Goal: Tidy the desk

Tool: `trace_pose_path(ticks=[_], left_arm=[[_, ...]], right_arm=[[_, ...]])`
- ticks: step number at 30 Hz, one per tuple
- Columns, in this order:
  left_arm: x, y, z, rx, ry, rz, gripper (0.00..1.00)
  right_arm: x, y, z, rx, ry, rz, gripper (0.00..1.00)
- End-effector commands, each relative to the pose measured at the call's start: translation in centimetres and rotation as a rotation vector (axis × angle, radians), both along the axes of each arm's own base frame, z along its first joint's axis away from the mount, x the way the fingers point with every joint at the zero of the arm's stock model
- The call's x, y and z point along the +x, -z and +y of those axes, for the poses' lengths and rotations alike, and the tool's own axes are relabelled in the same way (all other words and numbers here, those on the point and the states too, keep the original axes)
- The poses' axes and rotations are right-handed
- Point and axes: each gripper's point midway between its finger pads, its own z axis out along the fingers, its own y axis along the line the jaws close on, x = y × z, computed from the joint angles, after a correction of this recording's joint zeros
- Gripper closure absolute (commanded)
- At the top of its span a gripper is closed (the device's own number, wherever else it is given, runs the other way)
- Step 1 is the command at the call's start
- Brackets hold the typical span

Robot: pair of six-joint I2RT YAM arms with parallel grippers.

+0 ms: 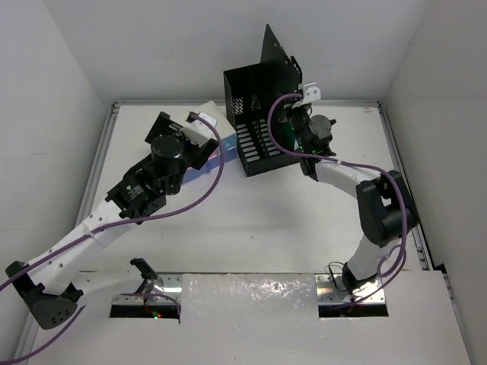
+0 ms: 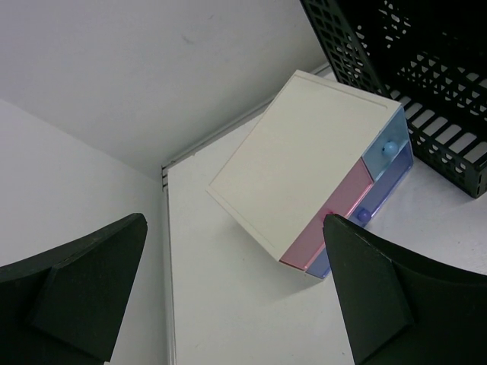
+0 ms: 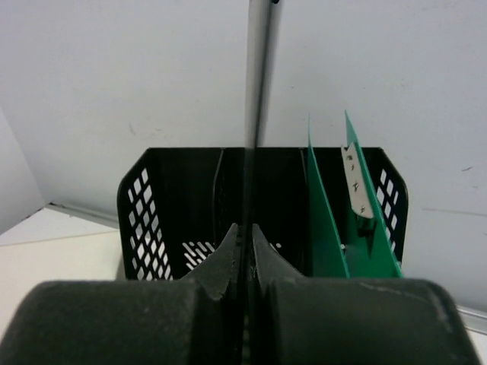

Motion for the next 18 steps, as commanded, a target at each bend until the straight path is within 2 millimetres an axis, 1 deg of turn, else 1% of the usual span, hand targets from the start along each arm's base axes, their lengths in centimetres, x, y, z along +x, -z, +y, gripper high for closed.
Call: trace_pose_path(ticks=[1,3,4,5,6,8,9,10,11,12,13,14,15,16,17,18], left_arm=[[0.3,-1.2,0.6,-0.023,-0.025,-0.056,0.00],[0.4,-1.0,0.6,-0.017,-0.030,-0.048,0.00],[0.4,-0.9,0.4,-0.021,-0.025,-0.042,0.00],[0.4,-0.7,0.2,-0.018,-0.014,-0.029,0.01],[0.4,-0.7,0.2,-0.021,-0.010,-0.026,0.00],[0.4,-0.5,-0.1,-0.017,0.002,-0.015,0.00],[0.4,-0.4,0.0,-0.019,0.000,-0.014,0.00],[0.4,-0.4,0.0,-0.018,-0.004,-0.011,0.00],[0.5,-0.4,0.0,-0.021,-0.007,-0.013,0.00],[0.9,-0.3,0.4,-0.030,-0.030,-0.013,0.00],[1.1,-0.3,0.4,-0.039,-0.032,-0.011,0.00],[1.3,-0.9,0.4,-0.057,-0.030,-0.015,0.00],[1.9,-0.8,0.6,-0.058,-0.043,-0.004,0.00],[2.1,-1.8,0.3,-0.079,-0.020,-0.008,0.00],[2.4,-2.1,0.3,-0.101,-0.016,-0.006,0.00],[3.2,-2.3,0.9,-0.109,-0.038,0.000,0.00]], right_arm=[[-0.5,-3.4,0.2,0.043,-0.003,-0.186,1.00],[0.1,-1.9,0.4,0.038,0.000,-0.171,1.00],[0.7,-0.2,0.6,0.029,0.001,-0.137,1.00],[1.0,0.6,0.7,0.034,-0.001,-0.120,1.00],[1.3,2.0,0.7,0.035,0.005,-0.095,1.00],[1.5,3.6,1.0,0.037,-0.009,-0.046,1.00],[1.5,4.2,1.3,0.030,-0.024,-0.021,0.97],[1.4,5.8,2.2,-0.007,-0.070,0.044,0.85],[1.1,5.6,2.2,-0.026,-0.074,0.060,0.58],[1.0,6.8,2.3,-0.057,-0.075,0.112,0.47],[0.3,6.0,2.0,-0.064,-0.072,0.106,0.39],[-0.2,5.7,1.9,-0.069,-0.073,0.110,0.28],[-0.6,5.9,1.5,-0.085,-0.071,0.137,0.09],[-1.8,3.7,1.0,-0.087,-0.068,0.113,0.01],[-2.5,3.0,1.0,-0.098,-0.085,0.120,0.01],[-3.3,2.1,0.9,-0.104,-0.092,0.127,0.01]])
